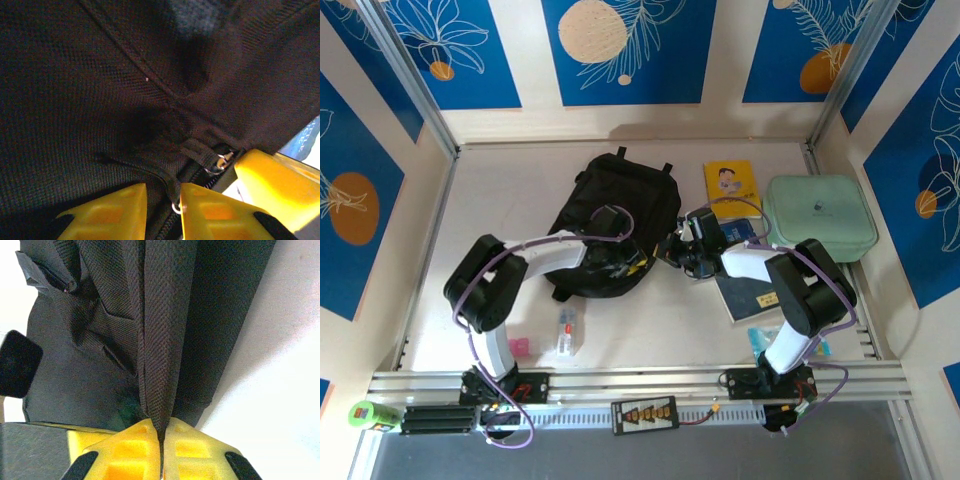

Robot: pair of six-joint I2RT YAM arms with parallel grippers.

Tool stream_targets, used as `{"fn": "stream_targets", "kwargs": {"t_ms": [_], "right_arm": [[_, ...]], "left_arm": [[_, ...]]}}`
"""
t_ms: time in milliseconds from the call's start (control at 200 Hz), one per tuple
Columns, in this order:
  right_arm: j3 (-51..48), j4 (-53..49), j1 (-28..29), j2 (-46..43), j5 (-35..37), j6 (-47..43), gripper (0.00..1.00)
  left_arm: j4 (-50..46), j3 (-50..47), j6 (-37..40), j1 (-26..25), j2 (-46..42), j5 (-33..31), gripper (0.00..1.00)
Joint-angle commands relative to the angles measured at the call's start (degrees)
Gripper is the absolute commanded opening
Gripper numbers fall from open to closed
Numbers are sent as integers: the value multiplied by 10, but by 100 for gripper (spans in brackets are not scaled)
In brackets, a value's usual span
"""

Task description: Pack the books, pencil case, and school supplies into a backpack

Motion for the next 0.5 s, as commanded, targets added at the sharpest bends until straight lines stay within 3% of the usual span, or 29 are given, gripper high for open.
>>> {"fn": "stream_targets", "kwargs": {"t_ms": [0,495], "right_arm": [[-3,-2,6,13,-18,10,8],[-4,-2,12,10,-23,8,8]], "left_arm": [[6,14,-1,-10,11,5,24],[18,17,11,-9,18,-31,20]]}}
